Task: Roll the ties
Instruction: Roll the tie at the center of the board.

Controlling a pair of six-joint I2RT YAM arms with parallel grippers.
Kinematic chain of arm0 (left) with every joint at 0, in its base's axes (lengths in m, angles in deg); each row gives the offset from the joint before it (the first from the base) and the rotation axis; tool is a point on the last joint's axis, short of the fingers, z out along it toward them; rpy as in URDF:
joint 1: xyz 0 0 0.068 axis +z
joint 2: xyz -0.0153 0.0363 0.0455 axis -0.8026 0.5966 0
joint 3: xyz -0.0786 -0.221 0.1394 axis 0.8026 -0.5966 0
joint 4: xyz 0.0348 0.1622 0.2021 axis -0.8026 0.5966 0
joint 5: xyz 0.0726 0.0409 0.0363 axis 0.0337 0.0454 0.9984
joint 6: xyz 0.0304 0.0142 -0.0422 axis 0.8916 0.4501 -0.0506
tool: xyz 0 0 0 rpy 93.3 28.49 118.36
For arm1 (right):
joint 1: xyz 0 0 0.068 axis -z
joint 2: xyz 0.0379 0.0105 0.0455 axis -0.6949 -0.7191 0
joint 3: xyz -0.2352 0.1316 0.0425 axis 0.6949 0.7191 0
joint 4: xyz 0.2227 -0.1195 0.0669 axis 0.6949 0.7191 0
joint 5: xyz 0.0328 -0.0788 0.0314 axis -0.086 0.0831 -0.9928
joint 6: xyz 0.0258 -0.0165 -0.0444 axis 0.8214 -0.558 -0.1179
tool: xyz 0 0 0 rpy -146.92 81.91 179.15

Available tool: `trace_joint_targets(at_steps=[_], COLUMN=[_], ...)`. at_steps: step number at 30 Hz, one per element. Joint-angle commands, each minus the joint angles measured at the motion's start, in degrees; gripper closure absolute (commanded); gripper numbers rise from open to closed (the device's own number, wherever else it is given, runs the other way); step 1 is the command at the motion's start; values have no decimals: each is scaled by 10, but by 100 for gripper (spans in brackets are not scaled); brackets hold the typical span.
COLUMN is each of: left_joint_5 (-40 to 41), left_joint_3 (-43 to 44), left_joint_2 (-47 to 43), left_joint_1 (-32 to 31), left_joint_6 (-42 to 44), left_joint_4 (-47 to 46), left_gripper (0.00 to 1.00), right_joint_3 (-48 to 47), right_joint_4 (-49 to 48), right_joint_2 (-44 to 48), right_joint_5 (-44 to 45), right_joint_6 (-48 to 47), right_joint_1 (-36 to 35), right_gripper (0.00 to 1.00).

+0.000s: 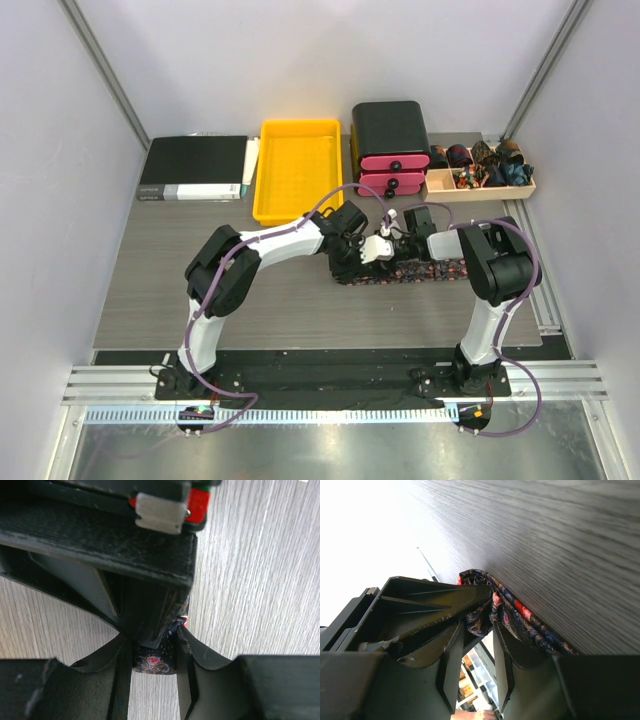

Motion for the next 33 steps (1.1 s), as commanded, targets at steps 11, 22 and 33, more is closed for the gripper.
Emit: trace_joint_targets(at_steps=[11,22,33], left_joint_5=[23,21,-47], left_joint_3=[-19,-17,-71], left_joint_2=[50,50,-33], left_joint_1=[4,7,51], left_joint_6=[15,16,6], left_joint_4=[89,87,33], left_gripper=[76,72,49], right_joint_3=[42,-14,-16], right_joint_4=[-232,-28,33], right_joint_2=[20,-24,-61], right_joint_5=[-52,20,54], right_joint_6=[125,-47,-102], right_joint_1=[-22,-27,-3], right_gripper=[63,95,99])
